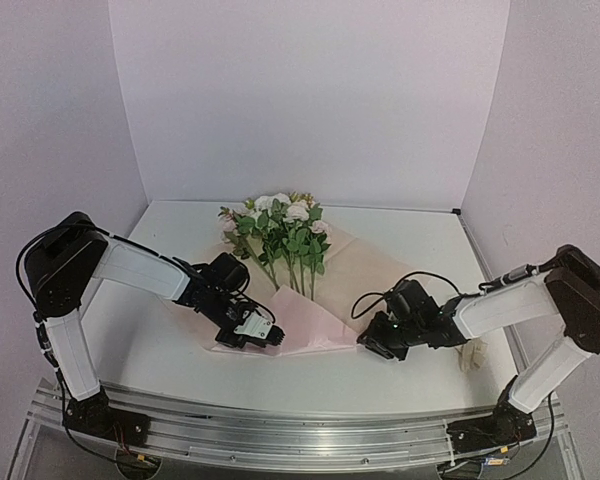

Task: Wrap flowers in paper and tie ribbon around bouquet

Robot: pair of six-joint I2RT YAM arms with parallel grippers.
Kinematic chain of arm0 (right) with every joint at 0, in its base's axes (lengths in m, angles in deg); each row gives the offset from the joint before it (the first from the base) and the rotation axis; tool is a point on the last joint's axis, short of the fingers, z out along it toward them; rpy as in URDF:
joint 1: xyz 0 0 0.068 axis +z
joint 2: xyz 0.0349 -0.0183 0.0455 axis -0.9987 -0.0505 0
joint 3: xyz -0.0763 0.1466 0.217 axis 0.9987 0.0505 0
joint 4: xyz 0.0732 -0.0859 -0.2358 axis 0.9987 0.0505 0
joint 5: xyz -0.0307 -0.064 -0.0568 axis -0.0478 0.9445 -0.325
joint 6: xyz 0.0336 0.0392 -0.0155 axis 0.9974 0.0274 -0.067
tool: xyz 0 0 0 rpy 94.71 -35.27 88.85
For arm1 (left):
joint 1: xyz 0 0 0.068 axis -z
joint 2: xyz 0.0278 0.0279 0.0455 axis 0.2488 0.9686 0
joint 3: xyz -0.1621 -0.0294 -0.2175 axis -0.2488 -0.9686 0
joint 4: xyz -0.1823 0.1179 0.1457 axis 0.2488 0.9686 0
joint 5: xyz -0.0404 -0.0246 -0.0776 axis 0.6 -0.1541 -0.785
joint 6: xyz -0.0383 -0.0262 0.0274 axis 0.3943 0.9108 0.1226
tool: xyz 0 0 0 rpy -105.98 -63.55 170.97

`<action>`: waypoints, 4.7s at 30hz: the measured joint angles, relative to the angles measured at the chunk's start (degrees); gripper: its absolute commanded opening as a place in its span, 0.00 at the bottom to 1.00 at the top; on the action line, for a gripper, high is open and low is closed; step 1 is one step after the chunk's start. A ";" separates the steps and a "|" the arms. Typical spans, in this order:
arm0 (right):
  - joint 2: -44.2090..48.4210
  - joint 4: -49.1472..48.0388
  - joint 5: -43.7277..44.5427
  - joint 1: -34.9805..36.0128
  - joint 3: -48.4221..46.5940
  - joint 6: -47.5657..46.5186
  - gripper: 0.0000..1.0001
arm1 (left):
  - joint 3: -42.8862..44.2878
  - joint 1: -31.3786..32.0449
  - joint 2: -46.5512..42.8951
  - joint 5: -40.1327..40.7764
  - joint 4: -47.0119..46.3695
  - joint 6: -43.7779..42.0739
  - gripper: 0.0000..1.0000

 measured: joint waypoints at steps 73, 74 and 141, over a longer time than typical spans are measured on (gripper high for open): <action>6.32 19.17 -1.76 5.45 -8.38 -15.56 0.93 | 14.73 5.33 13.20 -7.32 -5.07 16.91 0.51; 5.59 18.07 -2.64 5.13 -8.02 -15.29 0.93 | 14.71 5.30 13.22 -7.40 -5.07 17.15 0.51; -8.49 20.44 32.59 19.97 -27.71 -17.69 0.00 | 20.63 4.25 14.81 -5.55 0.33 50.56 0.55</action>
